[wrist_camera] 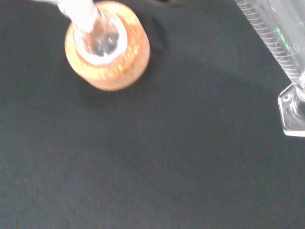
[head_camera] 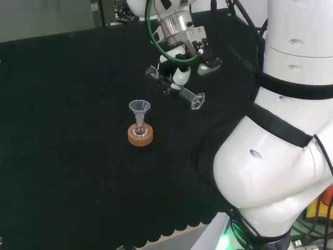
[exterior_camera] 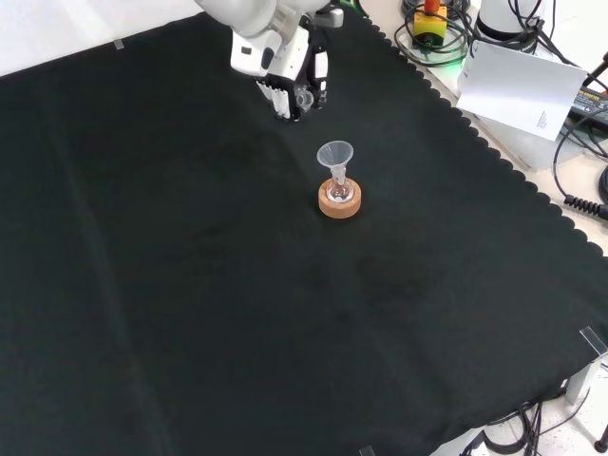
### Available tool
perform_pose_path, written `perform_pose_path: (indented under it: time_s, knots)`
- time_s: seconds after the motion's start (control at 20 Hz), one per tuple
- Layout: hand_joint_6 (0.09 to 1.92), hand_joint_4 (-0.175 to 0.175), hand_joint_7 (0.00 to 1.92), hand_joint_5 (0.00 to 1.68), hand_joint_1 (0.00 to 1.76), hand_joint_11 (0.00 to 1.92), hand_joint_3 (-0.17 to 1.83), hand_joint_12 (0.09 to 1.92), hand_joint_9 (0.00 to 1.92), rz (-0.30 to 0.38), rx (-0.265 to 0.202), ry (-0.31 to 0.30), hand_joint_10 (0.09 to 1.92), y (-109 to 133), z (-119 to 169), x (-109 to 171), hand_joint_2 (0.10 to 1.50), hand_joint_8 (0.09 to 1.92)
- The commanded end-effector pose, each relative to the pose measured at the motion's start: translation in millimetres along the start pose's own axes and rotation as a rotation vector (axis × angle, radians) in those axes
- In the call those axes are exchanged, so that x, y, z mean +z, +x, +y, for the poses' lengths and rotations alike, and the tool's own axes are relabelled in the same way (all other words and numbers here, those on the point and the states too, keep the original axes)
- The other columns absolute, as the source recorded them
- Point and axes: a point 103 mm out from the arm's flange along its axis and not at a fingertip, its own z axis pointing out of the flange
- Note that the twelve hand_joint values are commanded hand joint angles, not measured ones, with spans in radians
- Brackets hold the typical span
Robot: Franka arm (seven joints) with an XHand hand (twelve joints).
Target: Put the graduated cylinder back on the table.
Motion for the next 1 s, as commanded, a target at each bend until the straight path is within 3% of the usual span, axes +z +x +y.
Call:
perform_pose_path:
  time_s: [0.05, 0.4, 1.0]
  knots:
    - [1.05, -0.175, 0.98, 0.95, 1.26, 1.21, 0.0, 0.74, 1.41, 0.059, -0.046, -0.152, 0.09, -12, 7, -11, 1.12, 1.04]
    - [1.06, -0.175, 0.97, 0.95, 1.25, 1.2, 0.0, 0.75, 1.4, 0.143, -0.081, -0.362, 0.09, -34, 26, -19, 1.13, 1.04]
    - [1.06, -0.175, 0.97, 0.95, 1.25, 1.19, 0.0, 0.75, 1.4, 0.275, -0.146, -0.486, 0.09, -77, 93, -34, 1.13, 1.05]
